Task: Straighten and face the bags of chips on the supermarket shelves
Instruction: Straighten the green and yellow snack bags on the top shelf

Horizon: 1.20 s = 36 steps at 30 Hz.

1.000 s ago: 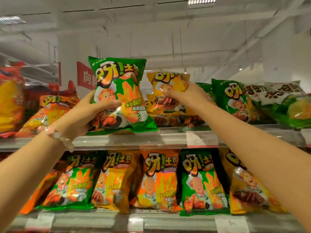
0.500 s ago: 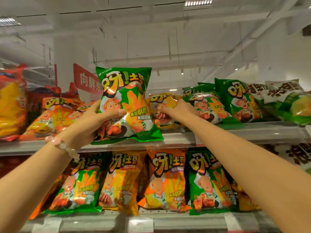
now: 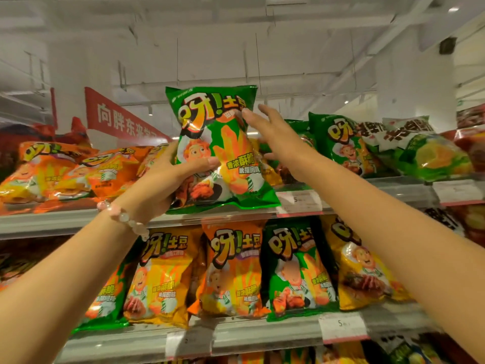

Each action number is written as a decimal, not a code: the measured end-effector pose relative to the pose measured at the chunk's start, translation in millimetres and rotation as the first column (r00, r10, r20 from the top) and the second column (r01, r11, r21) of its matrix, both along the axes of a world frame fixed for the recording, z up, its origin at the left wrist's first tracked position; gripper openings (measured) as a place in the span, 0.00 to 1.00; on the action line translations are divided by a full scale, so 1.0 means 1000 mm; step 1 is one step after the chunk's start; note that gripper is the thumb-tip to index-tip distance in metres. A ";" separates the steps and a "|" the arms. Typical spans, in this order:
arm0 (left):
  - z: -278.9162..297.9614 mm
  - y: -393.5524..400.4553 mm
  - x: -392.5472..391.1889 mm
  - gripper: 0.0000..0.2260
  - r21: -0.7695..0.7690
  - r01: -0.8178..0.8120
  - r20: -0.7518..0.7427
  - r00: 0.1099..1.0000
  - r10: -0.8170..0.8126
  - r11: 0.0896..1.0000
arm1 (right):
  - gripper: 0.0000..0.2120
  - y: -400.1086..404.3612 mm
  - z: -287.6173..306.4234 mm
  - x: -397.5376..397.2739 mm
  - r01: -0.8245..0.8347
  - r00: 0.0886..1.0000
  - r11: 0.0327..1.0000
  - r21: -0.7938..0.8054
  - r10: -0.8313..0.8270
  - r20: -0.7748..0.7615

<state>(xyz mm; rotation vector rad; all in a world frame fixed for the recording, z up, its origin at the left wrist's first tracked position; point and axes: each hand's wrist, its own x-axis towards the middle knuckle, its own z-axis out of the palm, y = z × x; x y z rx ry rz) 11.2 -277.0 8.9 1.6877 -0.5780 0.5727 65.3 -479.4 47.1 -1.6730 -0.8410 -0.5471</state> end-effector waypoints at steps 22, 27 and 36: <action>0.021 -0.183 0.062 0.37 0.070 -0.020 0.037 0.999 0.018 0.997 | 0.21 -0.191 0.011 0.034 0.061 0.998 0.968 0.244 -0.064 0.005; 0.007 -0.196 0.076 0.42 0.570 -0.575 0.479 0.813 0.331 0.587 | 0.18 -0.227 0.009 0.060 0.183 0.976 0.952 0.247 -0.206 0.069; -0.010 -0.199 0.096 0.54 0.739 -0.565 0.370 0.796 0.479 0.367 | 0.28 -0.250 -0.009 0.118 0.347 0.935 0.934 0.085 -0.351 0.039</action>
